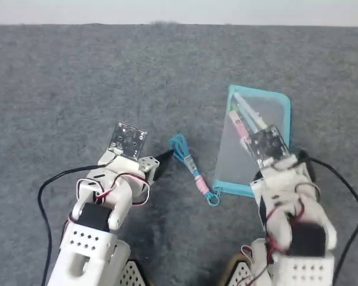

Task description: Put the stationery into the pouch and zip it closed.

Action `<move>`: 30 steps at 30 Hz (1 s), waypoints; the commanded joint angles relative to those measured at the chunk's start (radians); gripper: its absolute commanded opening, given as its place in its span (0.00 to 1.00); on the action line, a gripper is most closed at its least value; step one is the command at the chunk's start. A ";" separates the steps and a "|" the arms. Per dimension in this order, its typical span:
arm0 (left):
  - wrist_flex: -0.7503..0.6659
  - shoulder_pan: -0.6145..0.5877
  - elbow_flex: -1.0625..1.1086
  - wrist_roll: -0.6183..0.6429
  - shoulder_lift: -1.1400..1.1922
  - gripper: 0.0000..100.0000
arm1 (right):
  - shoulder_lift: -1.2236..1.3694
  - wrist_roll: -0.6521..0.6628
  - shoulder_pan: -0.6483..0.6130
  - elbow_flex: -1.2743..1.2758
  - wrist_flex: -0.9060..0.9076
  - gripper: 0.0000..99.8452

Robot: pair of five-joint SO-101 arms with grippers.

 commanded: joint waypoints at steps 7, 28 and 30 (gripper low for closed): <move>0.052 -0.061 0.122 0.068 -0.430 0.29 | -0.213 -0.017 0.018 0.272 -0.099 0.28; 0.229 -0.069 0.288 0.063 -0.364 0.09 | -0.354 -0.015 0.142 0.569 -0.094 0.01; 0.230 -0.069 0.288 0.063 -0.359 0.00 | -0.354 -0.015 0.154 0.615 -0.110 0.01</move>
